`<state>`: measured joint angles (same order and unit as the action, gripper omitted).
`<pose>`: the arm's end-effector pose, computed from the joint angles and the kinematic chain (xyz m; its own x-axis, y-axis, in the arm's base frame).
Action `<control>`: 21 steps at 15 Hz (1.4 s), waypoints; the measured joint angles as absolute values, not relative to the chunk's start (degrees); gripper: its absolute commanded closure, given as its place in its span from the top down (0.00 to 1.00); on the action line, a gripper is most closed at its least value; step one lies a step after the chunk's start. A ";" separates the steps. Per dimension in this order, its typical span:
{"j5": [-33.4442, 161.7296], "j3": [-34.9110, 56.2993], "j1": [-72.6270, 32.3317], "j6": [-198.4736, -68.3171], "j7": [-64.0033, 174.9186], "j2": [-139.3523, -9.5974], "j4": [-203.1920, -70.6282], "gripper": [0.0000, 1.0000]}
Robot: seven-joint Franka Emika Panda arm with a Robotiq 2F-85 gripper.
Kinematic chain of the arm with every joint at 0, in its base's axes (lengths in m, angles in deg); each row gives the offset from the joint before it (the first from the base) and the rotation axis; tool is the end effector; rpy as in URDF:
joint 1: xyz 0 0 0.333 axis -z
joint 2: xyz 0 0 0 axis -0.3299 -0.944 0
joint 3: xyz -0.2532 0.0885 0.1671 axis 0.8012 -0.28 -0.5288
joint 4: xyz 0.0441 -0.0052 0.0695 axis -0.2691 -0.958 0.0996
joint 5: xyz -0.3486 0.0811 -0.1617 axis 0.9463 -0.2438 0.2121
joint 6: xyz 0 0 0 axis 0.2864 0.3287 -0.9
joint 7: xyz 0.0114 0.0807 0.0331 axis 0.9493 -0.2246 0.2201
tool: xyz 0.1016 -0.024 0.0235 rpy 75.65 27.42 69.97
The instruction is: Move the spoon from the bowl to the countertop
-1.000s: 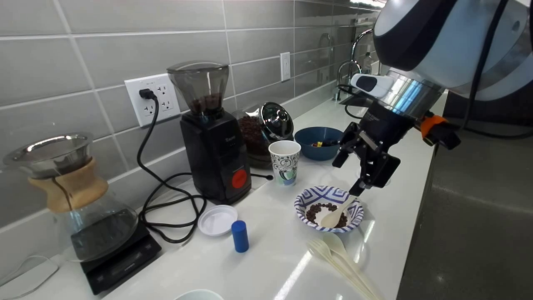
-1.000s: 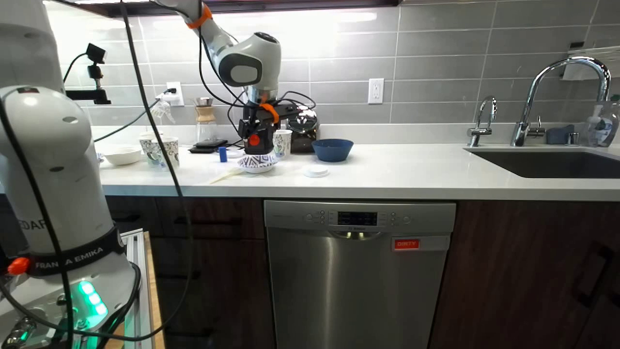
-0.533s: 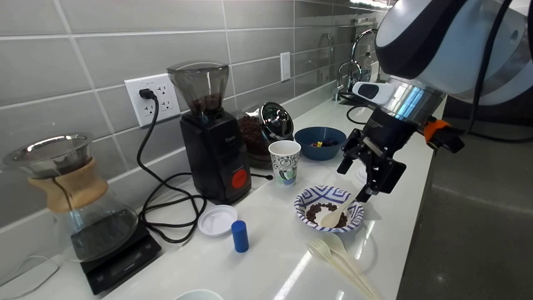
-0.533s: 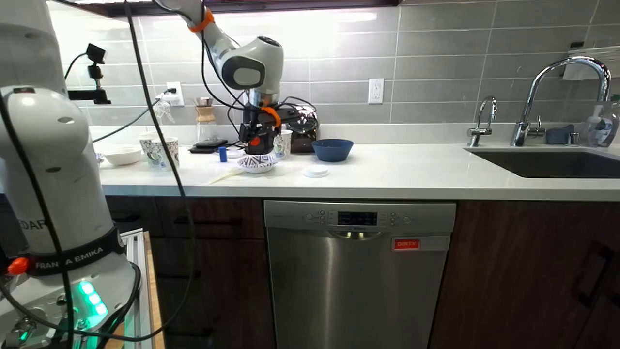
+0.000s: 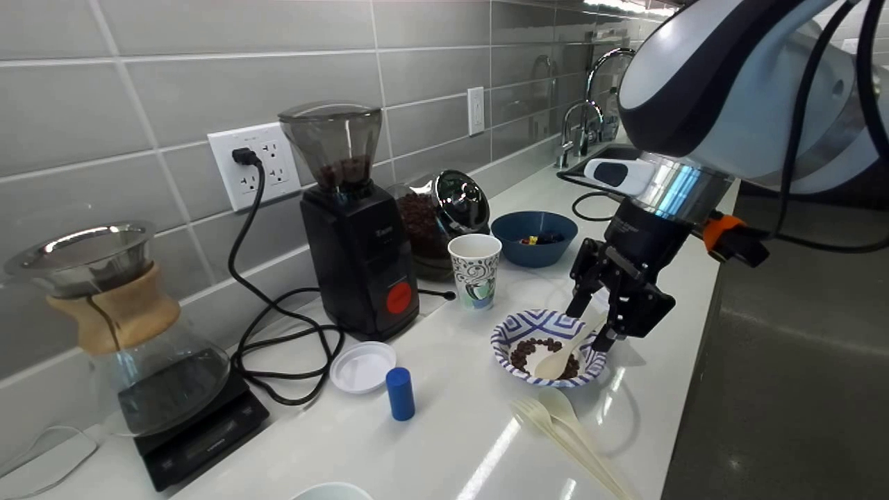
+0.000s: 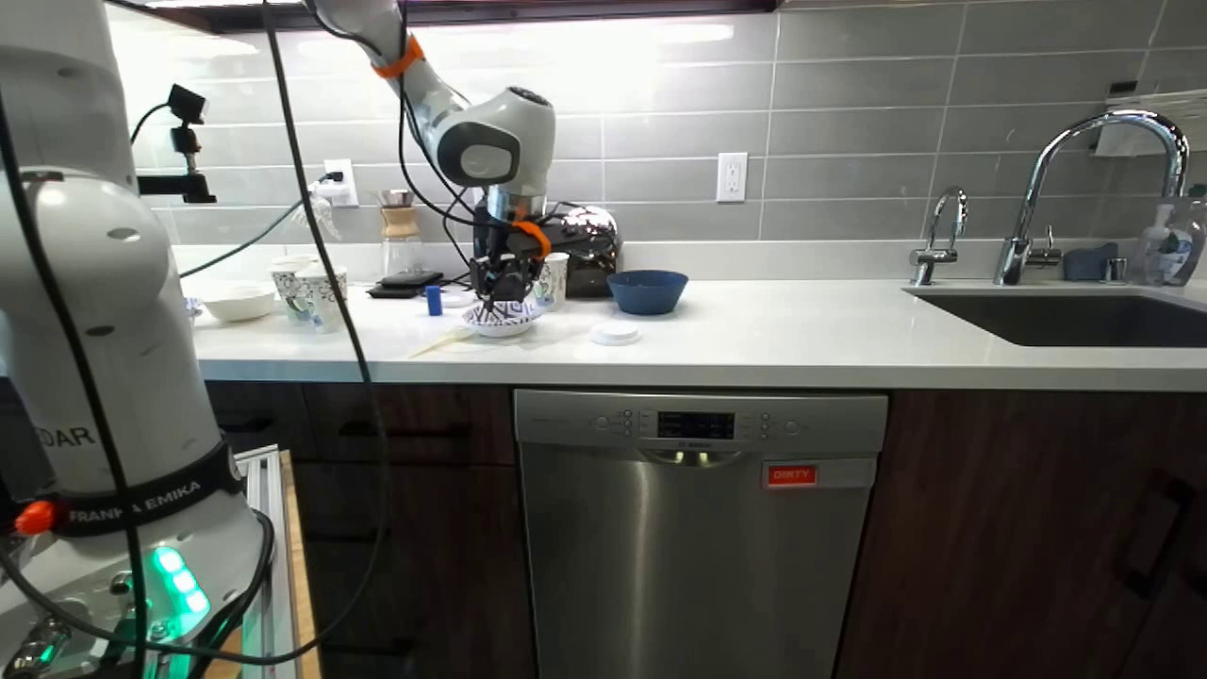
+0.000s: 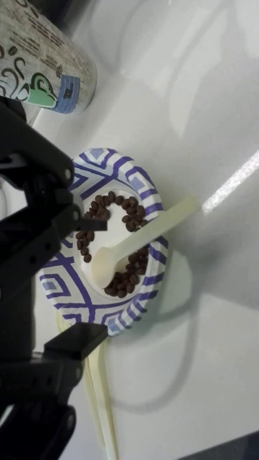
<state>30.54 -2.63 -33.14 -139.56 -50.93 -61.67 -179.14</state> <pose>0.4700 0.2017 0.3085 -0.1925 0.9177 0.3476 0.9808 0.1909 0.0390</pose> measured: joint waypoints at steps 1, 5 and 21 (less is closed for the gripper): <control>31.16 -2.79 -33.07 -139.57 -50.93 -62.13 -179.11 0.50; 33.76 -3.37 -32.64 -140.07 -50.93 -63.68 -178.59 0.54; 35.49 -5.47 -30.45 -140.62 -53.30 -68.65 -174.94 0.46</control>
<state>35.49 -5.47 -30.45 -140.62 -53.30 -68.65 -174.94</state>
